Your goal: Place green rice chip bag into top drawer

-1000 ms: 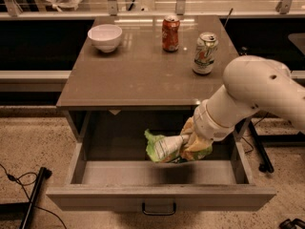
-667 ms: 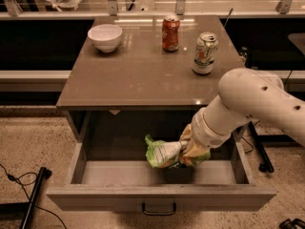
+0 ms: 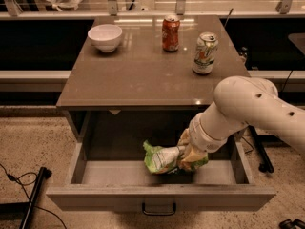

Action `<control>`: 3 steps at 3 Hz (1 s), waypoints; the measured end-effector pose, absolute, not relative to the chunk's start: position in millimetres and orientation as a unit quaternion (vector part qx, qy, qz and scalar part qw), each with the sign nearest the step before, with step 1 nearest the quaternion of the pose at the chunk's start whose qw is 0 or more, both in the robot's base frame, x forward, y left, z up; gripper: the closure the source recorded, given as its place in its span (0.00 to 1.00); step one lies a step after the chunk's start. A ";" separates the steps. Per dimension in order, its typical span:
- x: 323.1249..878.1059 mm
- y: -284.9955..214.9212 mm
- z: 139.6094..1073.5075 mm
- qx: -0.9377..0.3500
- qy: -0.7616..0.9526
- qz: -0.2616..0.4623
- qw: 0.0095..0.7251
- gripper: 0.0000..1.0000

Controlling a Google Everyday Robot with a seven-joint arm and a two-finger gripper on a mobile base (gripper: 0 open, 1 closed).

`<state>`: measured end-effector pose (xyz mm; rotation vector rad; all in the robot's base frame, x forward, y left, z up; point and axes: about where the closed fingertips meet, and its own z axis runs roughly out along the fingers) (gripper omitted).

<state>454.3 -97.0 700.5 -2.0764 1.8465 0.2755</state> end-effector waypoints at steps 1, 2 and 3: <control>453.7 -96.5 699.9 -0.733 0.651 0.097 0.173 0.15; 445.4 -104.2 718.2 -0.736 0.646 0.082 0.183 0.00; 426.9 -115.2 749.3 -0.742 0.639 0.057 0.195 0.15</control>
Offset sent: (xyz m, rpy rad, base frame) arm -0.0205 -0.0202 0.0471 -0.0130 -0.0990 0.0057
